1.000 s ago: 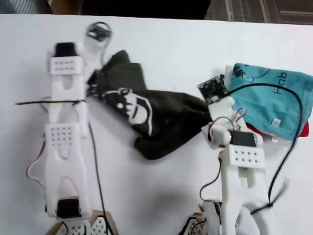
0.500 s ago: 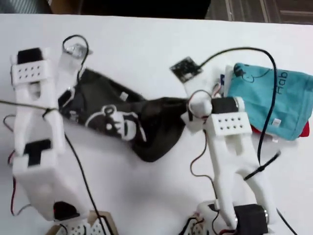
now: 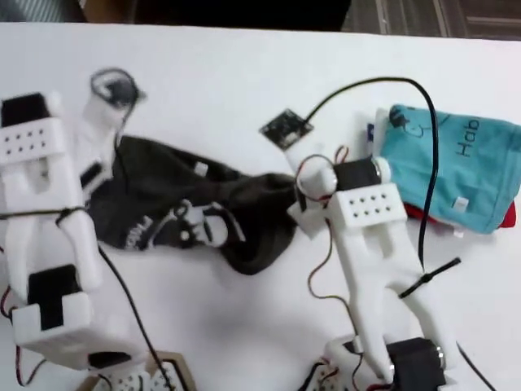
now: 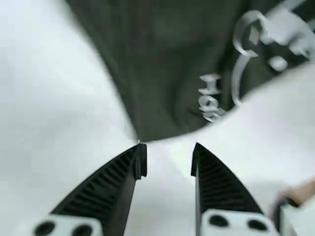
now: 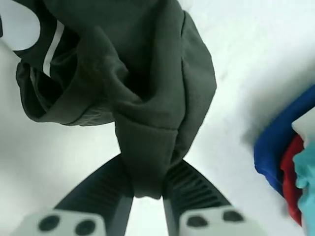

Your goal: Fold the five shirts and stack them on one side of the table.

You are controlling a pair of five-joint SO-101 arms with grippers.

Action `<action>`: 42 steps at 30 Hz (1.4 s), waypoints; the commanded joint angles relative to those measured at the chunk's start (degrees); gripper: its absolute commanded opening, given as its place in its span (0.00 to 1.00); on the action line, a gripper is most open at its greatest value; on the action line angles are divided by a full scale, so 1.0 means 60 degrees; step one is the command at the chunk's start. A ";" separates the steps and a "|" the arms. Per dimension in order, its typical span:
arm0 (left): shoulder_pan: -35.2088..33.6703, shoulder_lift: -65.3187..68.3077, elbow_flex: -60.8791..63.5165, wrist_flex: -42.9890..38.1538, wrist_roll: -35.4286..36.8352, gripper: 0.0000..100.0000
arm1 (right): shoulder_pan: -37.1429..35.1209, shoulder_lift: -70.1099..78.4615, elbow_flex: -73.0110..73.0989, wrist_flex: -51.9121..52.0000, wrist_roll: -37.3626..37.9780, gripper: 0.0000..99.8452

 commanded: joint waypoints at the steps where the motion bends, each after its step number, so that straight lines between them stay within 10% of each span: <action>1: 0.0132 0.0059 -0.1839 -0.0908 0.0806 0.18 | -0.0095 0.0037 0.0220 -0.0520 -0.0044 0.02; 15: 0.1641 0.7121 -0.6894 -0.1407 0.4791 0.27 | -0.0037 0.0037 0.2066 -0.2454 -0.0147 0.02; 22: 0.1949 0.9348 -0.9678 0.0440 0.4879 0.29 | -0.0051 0.0037 0.2168 -0.2791 -0.0147 0.02; 42: 0.2212 0.9788 -0.9604 -0.0498 0.4835 0.29 | -0.0037 0.0037 0.2198 -0.2967 -0.0147 0.02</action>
